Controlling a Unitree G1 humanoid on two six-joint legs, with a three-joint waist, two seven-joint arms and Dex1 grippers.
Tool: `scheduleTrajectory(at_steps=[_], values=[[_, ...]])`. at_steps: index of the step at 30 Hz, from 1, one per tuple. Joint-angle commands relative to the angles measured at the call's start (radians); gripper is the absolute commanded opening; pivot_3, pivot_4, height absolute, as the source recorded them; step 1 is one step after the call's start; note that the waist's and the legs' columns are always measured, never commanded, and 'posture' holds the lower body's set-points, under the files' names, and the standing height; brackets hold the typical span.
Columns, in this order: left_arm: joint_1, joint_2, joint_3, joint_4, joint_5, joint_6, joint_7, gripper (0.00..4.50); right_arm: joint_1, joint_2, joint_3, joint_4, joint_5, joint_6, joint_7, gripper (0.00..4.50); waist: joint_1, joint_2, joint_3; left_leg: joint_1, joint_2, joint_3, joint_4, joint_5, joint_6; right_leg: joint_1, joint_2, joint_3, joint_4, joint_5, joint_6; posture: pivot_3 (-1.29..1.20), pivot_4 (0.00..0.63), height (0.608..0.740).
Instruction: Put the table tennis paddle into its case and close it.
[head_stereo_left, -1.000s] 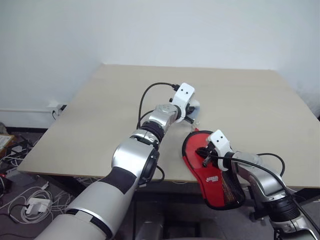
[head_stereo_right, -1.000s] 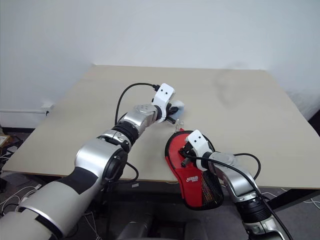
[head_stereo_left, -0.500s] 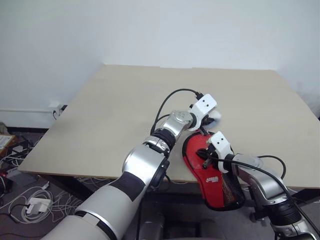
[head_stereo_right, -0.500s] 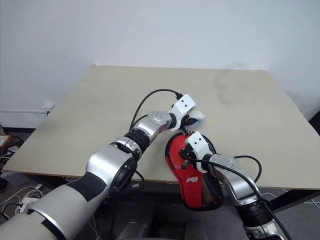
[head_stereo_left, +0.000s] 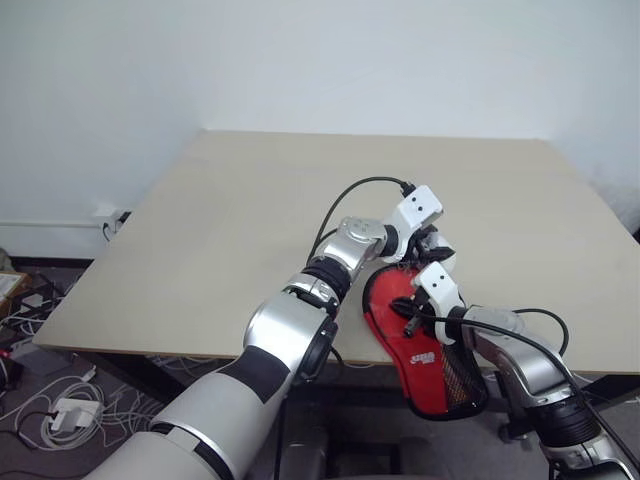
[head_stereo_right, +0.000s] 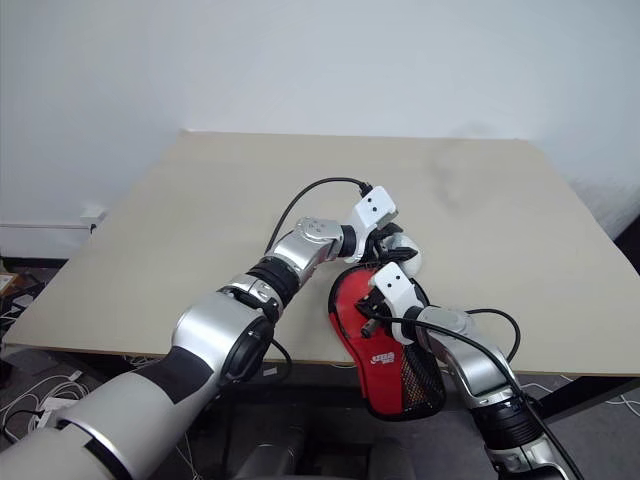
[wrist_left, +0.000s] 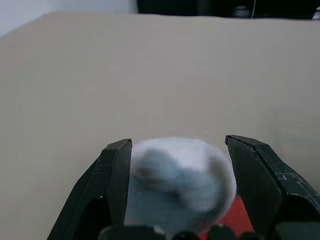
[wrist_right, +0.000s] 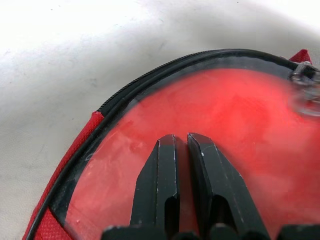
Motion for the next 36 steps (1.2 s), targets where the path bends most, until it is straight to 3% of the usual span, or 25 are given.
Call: scheduleTrajectory(at_steps=[1,11,16,20,25,29,36], values=[[-0.034,0.049,0.054,-0.063,-0.066,0.023,-0.087,3.14,0.012,-0.022,0.009,0.027,0.003,0.014,0.036,0.42,0.0,0.0,0.0,0.0,0.0,0.0,0.0,0.0,0.0,0.0,0.0,0.0,0.0,0.0,0.0,0.0,0.0,0.74],[-0.039,0.22,0.106,-0.176,-0.155,0.132,-0.313,3.14,0.009,-0.034,-0.115,-0.041,0.118,0.009,0.123,0.42,0.0,0.0,0.0,0.0,0.0,0.0,0.0,0.0,0.0,0.0,0.0,0.0,0.0,0.0,0.0,0.0,0.0,0.74],[0.106,0.304,0.028,-0.347,-0.132,0.169,-0.428,3.14,-0.047,-0.039,-0.22,-0.018,0.172,0.014,0.108,0.42,-0.002,0.001,0.0,0.0,0.001,0.0,0.0,0.0,0.0,0.0,0.0,0.001,0.0,0.0,0.0,0.0,0.0,0.74],[0.308,0.348,-0.057,-0.659,-0.157,0.3,-0.499,3.17,-0.108,-0.021,-0.278,0.036,0.18,0.018,0.068,1.24,-0.005,0.001,0.0,0.001,0.002,-0.001,-0.001,0.0,0.0,-0.001,0.002,0.003,0.0,0.001,-0.002,0.0,0.0,0.74],[0.522,0.345,-0.154,-0.996,-0.171,0.454,-0.448,3.17,-0.172,-0.002,-0.273,0.08,0.147,0.0,0.018,3.03,-0.002,0.002,0.0,0.0,0.005,-0.001,0.0,0.0,0.0,-0.001,0.003,0.004,0.0,0.004,-0.007,0.0,0.0,0.74],[0.58,0.286,-0.186,-1.074,-0.16,0.528,-0.32,3.17,-0.237,0.025,-0.262,0.141,0.119,-0.026,-0.019,4.49,0.001,0.002,0.0,0.0,0.005,-0.001,0.0,0.0,0.0,-0.001,0.003,0.005,0.0,0.004,-0.007,0.0,0.0,0.74],[0.575,0.2,-0.254,-1.009,-0.091,0.482,-0.104,3.17,-0.342,0.069,-0.269,0.265,0.079,-0.055,-0.09,4.49,-0.001,0.004,-0.001,0.001,0.003,0.0,-0.001,0.001,0.0,-0.002,0.005,0.005,0.001,0.005,-0.008,0.0,0.0,0.74]])
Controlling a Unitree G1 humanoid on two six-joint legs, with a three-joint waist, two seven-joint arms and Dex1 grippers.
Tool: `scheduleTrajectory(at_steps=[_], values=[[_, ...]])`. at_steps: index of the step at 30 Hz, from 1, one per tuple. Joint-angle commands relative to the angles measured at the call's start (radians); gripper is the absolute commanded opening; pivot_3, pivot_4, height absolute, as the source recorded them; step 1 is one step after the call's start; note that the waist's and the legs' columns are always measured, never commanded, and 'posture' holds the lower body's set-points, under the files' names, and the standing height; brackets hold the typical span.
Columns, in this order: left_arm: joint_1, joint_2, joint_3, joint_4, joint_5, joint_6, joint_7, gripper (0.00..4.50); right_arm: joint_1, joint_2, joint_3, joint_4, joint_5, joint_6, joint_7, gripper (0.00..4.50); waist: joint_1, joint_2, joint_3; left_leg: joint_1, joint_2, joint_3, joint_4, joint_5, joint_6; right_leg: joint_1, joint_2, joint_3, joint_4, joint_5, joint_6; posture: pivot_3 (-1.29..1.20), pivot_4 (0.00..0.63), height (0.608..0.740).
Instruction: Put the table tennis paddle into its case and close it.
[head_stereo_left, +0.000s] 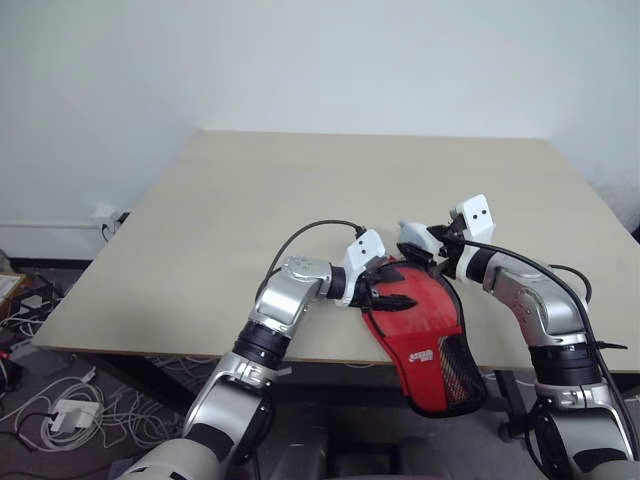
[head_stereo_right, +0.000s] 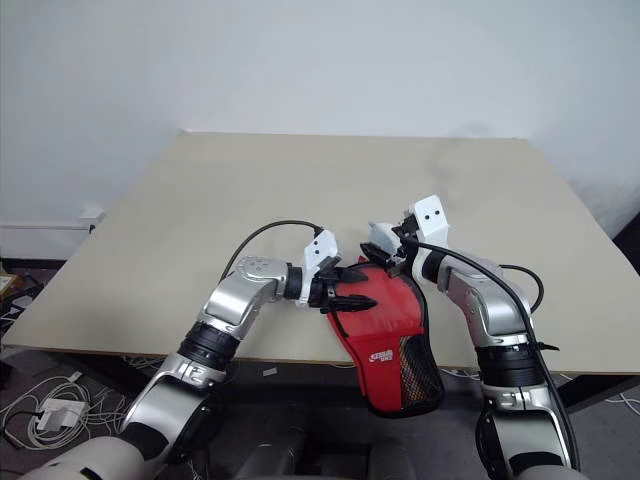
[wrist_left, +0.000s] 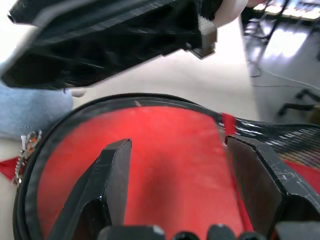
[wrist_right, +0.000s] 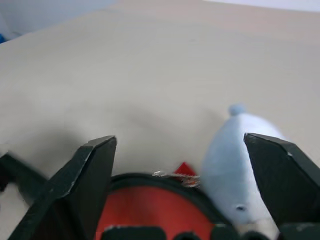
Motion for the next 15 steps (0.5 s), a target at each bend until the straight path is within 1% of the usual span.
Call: scheduleTrajectory(at_steps=[1,4,9,12,15], values=[[-0.023,-0.029,-0.035,0.029,0.039,-0.047,0.099,3.17,-0.069,0.021,-0.021,0.045,-0.014,-0.035,-0.037,4.49,0.0,0.001,0.0,0.0,0.0,0.0,0.0,0.0,0.0,0.0,0.0,0.0,0.0,0.0,0.0,0.0,0.0,0.74],[-0.021,-0.042,-0.073,0.05,0.061,-0.032,0.131,3.17,-0.099,0.033,-0.012,0.094,-0.033,-0.042,-0.06,4.49,0.0,0.001,0.0,0.0,0.0,0.001,0.0,0.0,0.0,0.0,0.0,0.0,0.0,0.0,0.0,0.0,0.0,0.74],[0.024,-0.005,-0.154,0.021,0.088,-0.031,0.111,3.17,-0.163,0.068,-0.016,0.197,-0.028,-0.026,-0.063,4.49,-0.005,0.003,-0.001,0.001,0.0,0.001,-0.001,0.0,0.0,0.0,0.001,0.0,0.0,0.0,0.0,0.0,0.0,0.74],[0.035,0.009,-0.159,0.01,0.082,-0.01,0.118,3.17,-0.187,0.08,-0.012,0.257,-0.055,-0.063,-0.077,4.49,-0.004,0.003,-0.001,0.001,0.0,0.001,-0.001,0.001,-0.001,0.0,0.001,0.0,0.0,0.0,-0.001,0.0,0.0,0.74],[0.041,0.023,-0.159,0.004,0.084,0.005,0.13,3.17,-0.228,0.09,-0.012,0.38,-0.088,-0.102,-0.108,4.49,-0.005,0.004,-0.002,0.002,0.0,0.001,-0.001,0.001,-0.001,0.001,0.001,0.001,0.0,0.0,-0.001,0.0,0.0,0.74]])
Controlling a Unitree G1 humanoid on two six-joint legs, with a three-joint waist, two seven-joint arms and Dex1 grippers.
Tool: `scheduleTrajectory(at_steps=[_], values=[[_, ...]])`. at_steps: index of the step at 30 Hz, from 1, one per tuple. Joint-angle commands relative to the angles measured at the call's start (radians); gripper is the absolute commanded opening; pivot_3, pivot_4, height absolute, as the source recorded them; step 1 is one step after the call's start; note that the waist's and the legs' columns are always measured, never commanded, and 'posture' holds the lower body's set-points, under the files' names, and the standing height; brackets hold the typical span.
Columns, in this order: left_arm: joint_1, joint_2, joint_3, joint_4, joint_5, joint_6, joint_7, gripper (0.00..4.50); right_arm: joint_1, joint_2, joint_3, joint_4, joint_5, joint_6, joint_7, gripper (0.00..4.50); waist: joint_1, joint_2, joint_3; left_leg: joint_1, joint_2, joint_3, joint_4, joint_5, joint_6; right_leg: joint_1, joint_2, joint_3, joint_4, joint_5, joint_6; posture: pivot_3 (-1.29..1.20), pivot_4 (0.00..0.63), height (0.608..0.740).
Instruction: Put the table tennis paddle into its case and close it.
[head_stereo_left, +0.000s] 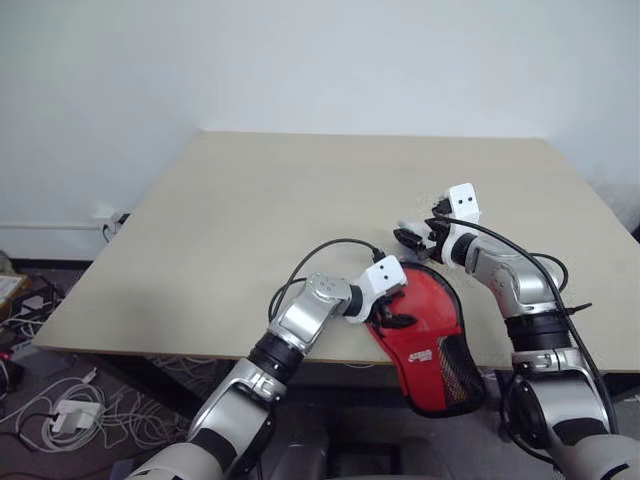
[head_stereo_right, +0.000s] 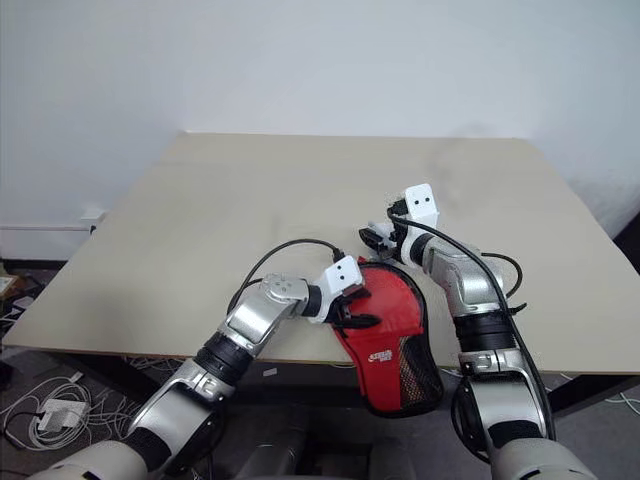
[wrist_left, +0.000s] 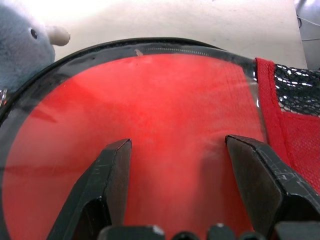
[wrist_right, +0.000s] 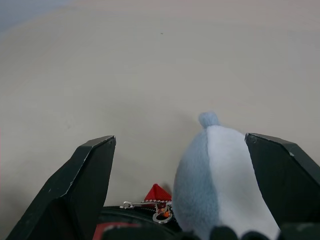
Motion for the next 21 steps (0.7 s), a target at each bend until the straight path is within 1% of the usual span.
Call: scheduleTrajectory(at_steps=[1,6,13,15,17,21], values=[[0.007,0.015,-0.011,-0.023,0.009,0.016,0.014,3.17,-0.069,0.0,-0.012,0.101,-0.047,-0.074,-0.038,4.49,0.0,0.0,0.0,0.0,0.0,0.0,0.0,0.0,0.0,0.0,0.0,0.0,0.0,0.0,0.0,0.0,0.0,0.74],[0.018,0.02,-0.013,-0.043,0.004,0.029,0.023,3.17,-0.122,0.007,-0.008,0.233,-0.094,-0.124,-0.072,4.49,0.0,0.001,-0.001,0.003,0.0,0.0,-0.002,0.0,-0.001,0.001,0.0,0.001,0.0,0.0,0.0,0.0,0.0,0.74],[0.019,0.032,-0.003,-0.064,-0.007,0.049,0.031,3.17,-0.161,0.019,-0.017,0.325,-0.087,-0.03,-0.039,4.49,-0.001,0.002,-0.001,0.011,0.0,0.0,-0.005,0.0,-0.001,0.009,0.0,0.001,-0.001,0.0,0.0,0.0,0.0,0.74],[0.017,0.033,0.001,-0.059,-0.009,0.049,0.036,3.17,-0.161,0.023,-0.019,0.319,-0.075,0.001,-0.016,4.13,-0.001,0.002,-0.001,0.011,0.0,0.0,-0.005,0.0,-0.001,0.009,0.0,0.001,-0.001,0.0,0.0,0.0,0.0,0.74],[0.018,0.033,0.001,-0.058,-0.011,0.049,0.039,3.17,-0.159,0.026,-0.016,0.306,-0.077,0.015,-0.006,3.66,-0.001,0.002,-0.001,0.011,0.0,0.0,-0.005,0.0,-0.001,0.009,0.0,0.001,-0.001,0.0,0.0,0.0,0.0,0.74],[0.017,0.033,0.0,-0.057,-0.013,0.052,0.041,3.17,-0.156,0.029,-0.017,0.288,-0.081,0.031,-0.002,2.21,-0.001,0.002,-0.001,0.011,0.0,0.0,-0.005,0.0,-0.001,0.009,0.0,0.001,-0.001,0.0,0.0,0.0,0.0,0.74]])
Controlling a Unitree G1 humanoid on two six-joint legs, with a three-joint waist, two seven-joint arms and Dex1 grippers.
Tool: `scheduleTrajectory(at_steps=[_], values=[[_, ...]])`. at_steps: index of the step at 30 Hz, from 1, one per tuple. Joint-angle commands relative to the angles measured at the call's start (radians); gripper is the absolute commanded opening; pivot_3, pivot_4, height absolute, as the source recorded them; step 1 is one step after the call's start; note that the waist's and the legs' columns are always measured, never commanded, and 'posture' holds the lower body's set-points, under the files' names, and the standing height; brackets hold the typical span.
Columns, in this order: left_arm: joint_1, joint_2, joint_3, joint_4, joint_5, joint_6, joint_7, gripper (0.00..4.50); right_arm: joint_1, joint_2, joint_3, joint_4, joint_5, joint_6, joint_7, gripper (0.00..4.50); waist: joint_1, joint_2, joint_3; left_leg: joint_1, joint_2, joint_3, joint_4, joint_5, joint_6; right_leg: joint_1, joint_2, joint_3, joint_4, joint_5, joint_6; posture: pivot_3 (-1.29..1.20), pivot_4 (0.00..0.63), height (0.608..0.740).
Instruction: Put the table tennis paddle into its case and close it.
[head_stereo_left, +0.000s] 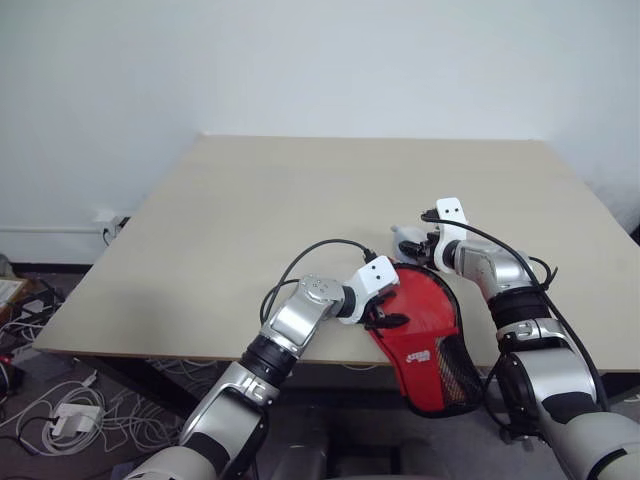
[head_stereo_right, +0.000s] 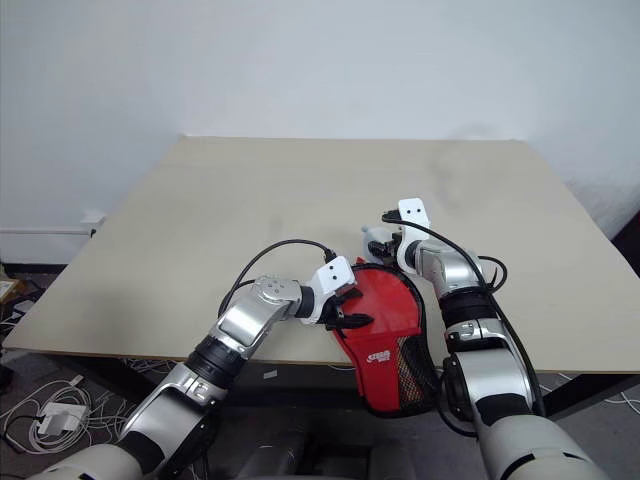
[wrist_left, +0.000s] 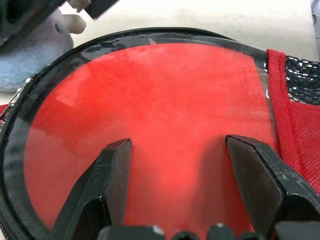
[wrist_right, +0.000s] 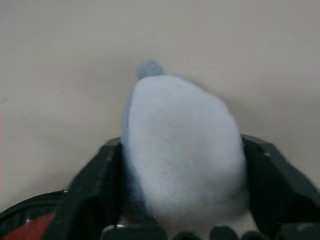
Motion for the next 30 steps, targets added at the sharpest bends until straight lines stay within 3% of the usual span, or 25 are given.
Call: scheduleTrajectory(at_steps=[1,5,14,30], values=[[-0.005,0.005,-0.002,-0.008,-0.001,0.007,0.01,3.17,-0.023,-0.004,-0.014,-0.045,0.005,0.004,0.001,1.82,0.0,0.0,0.0,0.0,0.0,0.0,0.0,0.0,0.0,0.0,0.0,0.0,0.0,0.0,0.0,0.0,0.0,0.74],[-0.006,-0.006,-0.009,0.0,0.001,0.019,0.018,3.17,-0.027,-0.01,-0.049,-0.042,0.007,-0.021,-0.038,0.72,0.0,0.0,0.0,0.0,0.0,0.0,0.0,0.0,0.0,0.0,0.0,0.0,0.0,0.0,0.0,0.0,0.0,0.74],[-0.007,-0.007,-0.024,0.008,0.007,0.049,0.016,3.17,0.017,-0.071,-0.094,-0.148,0.017,0.011,-0.054,0.72,0.001,0.001,0.0,0.0,0.0,0.0,0.0,0.0,0.0,0.0,0.0,0.0,0.0,0.0,0.0,0.0,0.0,0.74],[-0.031,-0.023,-0.029,0.055,0.005,0.062,0.011,3.17,0.223,-0.319,-0.139,-0.367,0.036,0.133,0.013,0.72,0.008,0.002,0.0,-0.001,-0.001,0.0,0.0,0.0,0.0,0.002,-0.005,-0.002,-0.002,-0.005,0.007,0.0,0.0,0.74]])
